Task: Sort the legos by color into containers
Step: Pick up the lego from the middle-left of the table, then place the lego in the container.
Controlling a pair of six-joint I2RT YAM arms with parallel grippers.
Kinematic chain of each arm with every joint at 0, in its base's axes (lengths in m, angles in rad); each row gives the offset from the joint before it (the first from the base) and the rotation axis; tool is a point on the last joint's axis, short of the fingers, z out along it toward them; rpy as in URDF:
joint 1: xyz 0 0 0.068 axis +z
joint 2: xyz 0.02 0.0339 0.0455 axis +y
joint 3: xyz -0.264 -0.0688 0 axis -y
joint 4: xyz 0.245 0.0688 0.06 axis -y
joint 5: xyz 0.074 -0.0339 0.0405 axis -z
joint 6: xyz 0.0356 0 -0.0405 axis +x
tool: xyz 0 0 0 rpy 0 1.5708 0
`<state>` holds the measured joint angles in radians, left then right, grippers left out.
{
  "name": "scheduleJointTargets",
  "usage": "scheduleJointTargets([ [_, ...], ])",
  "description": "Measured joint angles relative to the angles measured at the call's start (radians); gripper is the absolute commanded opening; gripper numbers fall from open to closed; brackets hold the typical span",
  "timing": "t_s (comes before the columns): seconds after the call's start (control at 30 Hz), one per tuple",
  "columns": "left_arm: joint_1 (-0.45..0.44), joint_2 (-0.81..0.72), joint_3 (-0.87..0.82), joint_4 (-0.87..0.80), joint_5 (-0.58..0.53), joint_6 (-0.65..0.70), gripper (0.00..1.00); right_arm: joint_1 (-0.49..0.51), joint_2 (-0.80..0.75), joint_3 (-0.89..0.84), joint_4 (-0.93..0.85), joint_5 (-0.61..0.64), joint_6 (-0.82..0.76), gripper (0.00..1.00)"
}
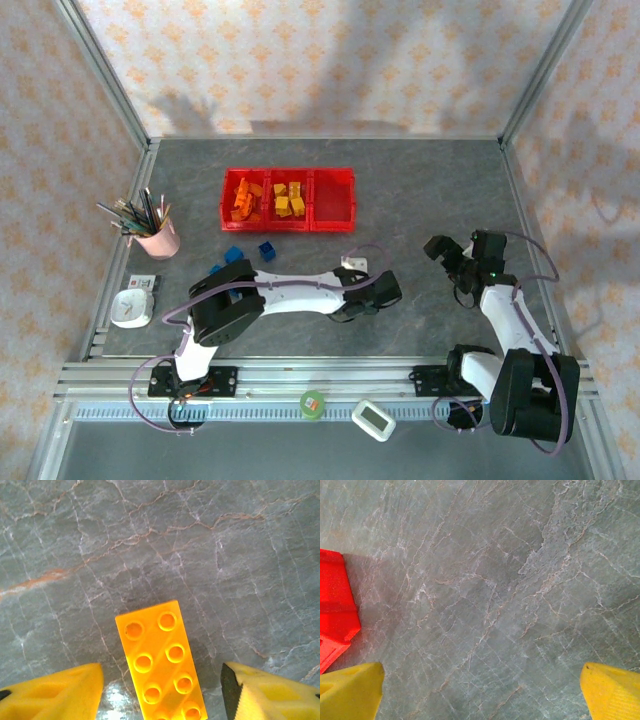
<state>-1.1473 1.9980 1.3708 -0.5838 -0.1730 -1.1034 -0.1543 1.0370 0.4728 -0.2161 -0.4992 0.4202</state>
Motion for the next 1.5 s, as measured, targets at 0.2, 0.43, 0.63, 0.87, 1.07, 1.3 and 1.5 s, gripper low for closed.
scheduleJointTargets([
  [0.2,-0.006,0.024,0.0,-0.002,0.001,0.0,0.6,0.0,0.0,0.0,0.008,-0.004,-0.003,1.0],
  [0.43,-0.006,0.027,0.0,-0.003,-0.008,-0.007,0.48,0.0,0.002,0.0,0.015,-0.022,-0.003,1.0],
  [0.63,-0.006,0.028,0.0,-0.023,-0.023,-0.008,0.37,0.0,0.006,0.0,0.016,-0.026,-0.003,1.0],
  [0.87,-0.006,0.019,-0.007,-0.026,-0.045,-0.007,0.31,0.0,0.006,0.0,0.016,-0.03,-0.003,1.0],
  [1.07,-0.004,-0.07,-0.041,-0.03,-0.079,-0.006,0.32,0.011,0.006,0.0,0.015,-0.043,-0.003,1.0],
  [1.3,0.063,-0.259,-0.072,-0.04,-0.146,0.025,0.33,0.14,0.027,0.031,0.014,-0.04,0.0,1.0],
  [1.5,0.262,-0.301,-0.066,-0.047,-0.208,0.147,0.34,0.286,0.045,0.064,0.022,-0.005,0.034,1.0],
])
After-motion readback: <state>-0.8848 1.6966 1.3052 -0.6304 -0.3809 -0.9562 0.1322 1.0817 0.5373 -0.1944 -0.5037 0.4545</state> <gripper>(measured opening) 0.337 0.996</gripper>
